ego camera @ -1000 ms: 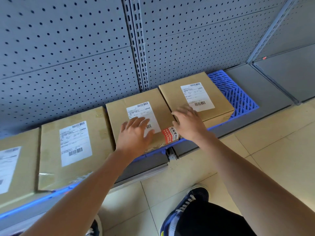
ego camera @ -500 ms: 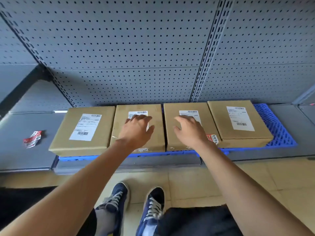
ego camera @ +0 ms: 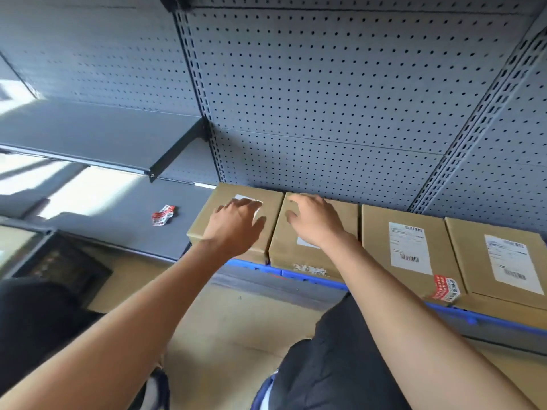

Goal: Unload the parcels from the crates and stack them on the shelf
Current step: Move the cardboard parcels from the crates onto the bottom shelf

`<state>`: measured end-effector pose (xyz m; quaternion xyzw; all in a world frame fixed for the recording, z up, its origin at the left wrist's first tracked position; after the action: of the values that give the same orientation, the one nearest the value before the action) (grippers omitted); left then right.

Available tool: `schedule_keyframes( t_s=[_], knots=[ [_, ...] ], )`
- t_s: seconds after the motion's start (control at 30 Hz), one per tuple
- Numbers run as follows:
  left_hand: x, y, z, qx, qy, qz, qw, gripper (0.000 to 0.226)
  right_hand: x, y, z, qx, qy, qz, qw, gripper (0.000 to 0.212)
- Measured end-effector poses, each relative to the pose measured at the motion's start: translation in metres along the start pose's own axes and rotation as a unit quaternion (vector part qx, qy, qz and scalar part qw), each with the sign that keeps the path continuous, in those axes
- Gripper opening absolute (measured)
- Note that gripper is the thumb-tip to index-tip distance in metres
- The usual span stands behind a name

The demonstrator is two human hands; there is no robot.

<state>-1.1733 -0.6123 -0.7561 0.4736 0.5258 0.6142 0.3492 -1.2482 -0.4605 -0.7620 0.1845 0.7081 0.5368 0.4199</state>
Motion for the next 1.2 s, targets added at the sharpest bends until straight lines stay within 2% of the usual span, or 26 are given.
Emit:
schedule_keyframes(
  t_s=[0.13,0.37,0.53,0.63,0.9,1.03,1.2],
  knots=[
    [-0.052,0.017,0.009,0.01,0.036,0.0,0.999,0.043,-0.05,-0.023,-0.016,-0.018,0.035,-0.002,0.999,0.033],
    [-0.153,0.049,0.027,0.038,0.099,0.016,0.994,0.044,-0.137,-0.065,-0.046,-0.056,0.079,-0.016,0.995,0.04],
    [-0.232,0.079,0.057,0.056,0.157,0.035,0.985,0.039,-0.223,-0.096,-0.069,-0.074,0.148,-0.019,0.986,0.04],
    [-0.287,0.096,0.084,0.061,0.204,0.033,0.976,0.044,-0.29,-0.115,-0.08,-0.085,0.2,-0.018,0.976,0.04],
    [-0.413,0.136,0.167,0.094,0.32,0.062,0.941,0.043,-0.444,-0.166,-0.097,-0.14,0.293,-0.024,0.946,0.046],
    [-0.461,0.146,0.2,0.113,0.371,0.068,0.919,0.039,-0.503,-0.194,-0.102,-0.167,0.338,-0.028,0.926,0.047],
    [-0.513,0.153,0.244,0.122,0.438,0.077,0.887,0.045,-0.576,-0.227,-0.101,-0.197,0.394,-0.035,0.897,0.049]
  ],
)
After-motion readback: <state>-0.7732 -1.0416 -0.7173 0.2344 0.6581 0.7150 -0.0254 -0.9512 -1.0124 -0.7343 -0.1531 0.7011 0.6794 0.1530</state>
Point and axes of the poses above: each hand's wrist, its own z-axis away from the middle knuckle, its own y-axis out of the back of the hand, x = y × z, the point moved 6 cm from there along -z, towards the middle knuckle, and after that the axes turned 9 degrees about y, right-handed, at the moved point
